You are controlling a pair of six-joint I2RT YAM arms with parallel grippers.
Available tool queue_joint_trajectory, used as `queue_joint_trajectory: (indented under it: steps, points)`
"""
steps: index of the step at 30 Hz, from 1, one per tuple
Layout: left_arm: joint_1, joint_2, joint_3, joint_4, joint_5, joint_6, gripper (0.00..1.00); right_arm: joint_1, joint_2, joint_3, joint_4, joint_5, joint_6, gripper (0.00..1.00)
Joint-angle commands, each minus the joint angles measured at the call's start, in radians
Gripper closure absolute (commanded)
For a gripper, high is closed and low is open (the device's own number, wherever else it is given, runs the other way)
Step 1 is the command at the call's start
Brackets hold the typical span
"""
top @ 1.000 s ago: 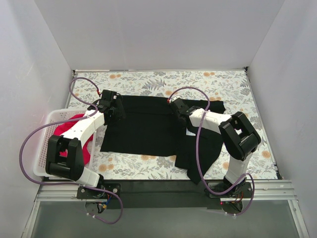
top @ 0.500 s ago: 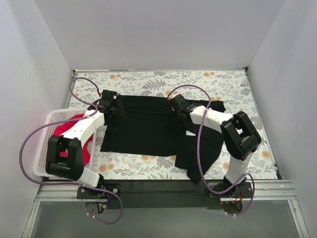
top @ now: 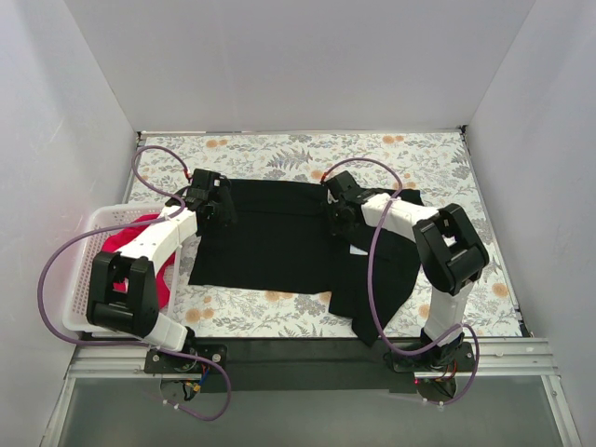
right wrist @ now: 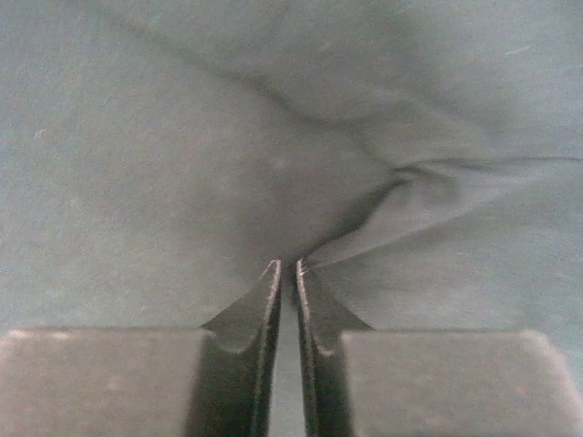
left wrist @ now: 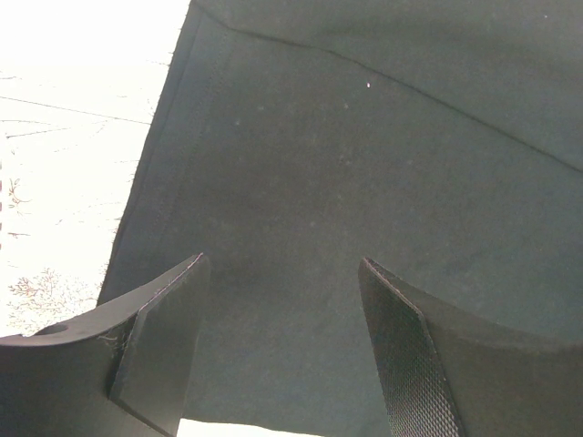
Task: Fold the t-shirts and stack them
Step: Fold the tshirt
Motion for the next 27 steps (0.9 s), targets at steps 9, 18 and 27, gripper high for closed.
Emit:
queue_joint_trajectory:
  steps: [9,18,27]
  points:
    - [0.003,-0.027,-0.003,0.025,0.023,0.000,0.35,-0.221,-0.211,-0.133,0.101,-0.238,0.052,0.43]
    - [0.020,0.049,0.112,0.037,0.107,-0.043,0.34,-0.636,-0.348,-0.312,0.255,-0.434,0.172,0.45]
    - [0.020,0.027,0.043,0.086,0.160,-0.035,0.34,-0.657,-0.402,-0.545,0.244,-0.433,0.250,0.51]
